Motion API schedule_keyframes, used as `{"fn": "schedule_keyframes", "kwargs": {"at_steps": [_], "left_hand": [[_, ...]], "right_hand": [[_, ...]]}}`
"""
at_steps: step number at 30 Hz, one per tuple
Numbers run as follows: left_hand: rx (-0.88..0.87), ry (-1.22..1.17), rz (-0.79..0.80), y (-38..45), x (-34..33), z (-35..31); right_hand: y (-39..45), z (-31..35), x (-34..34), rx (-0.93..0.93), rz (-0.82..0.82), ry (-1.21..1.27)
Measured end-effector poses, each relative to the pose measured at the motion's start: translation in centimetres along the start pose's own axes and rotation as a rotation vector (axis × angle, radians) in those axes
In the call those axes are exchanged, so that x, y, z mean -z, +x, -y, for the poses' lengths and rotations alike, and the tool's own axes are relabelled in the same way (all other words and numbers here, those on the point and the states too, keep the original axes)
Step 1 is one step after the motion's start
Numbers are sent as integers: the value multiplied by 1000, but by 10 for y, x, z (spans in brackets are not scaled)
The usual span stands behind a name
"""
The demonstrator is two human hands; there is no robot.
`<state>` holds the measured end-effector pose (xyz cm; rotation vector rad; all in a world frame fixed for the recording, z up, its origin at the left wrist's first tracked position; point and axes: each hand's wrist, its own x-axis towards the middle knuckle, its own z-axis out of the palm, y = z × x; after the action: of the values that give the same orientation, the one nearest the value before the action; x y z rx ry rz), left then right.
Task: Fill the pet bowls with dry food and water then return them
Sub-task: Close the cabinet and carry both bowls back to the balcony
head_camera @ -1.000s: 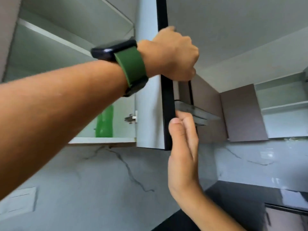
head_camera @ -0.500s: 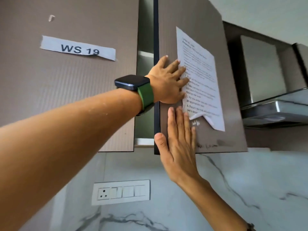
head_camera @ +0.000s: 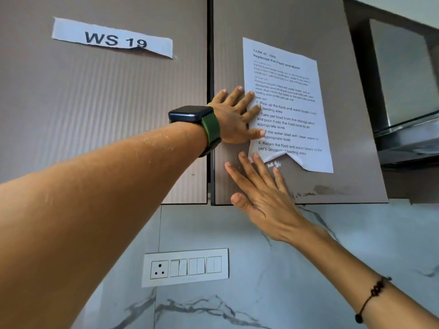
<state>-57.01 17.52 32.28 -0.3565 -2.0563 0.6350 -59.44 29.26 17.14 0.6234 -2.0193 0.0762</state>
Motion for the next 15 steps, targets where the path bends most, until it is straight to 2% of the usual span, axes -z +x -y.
{"fn": "schedule_keyframes", "kwargs": {"at_steps": [6,15], "left_hand": [[18,-89,18,12,-26,2],[28,-109,-69,17,-39,0]], "right_hand": [[4,-19,-15,82,71,-77],[8,-27,-30,96,22,-79]]}}
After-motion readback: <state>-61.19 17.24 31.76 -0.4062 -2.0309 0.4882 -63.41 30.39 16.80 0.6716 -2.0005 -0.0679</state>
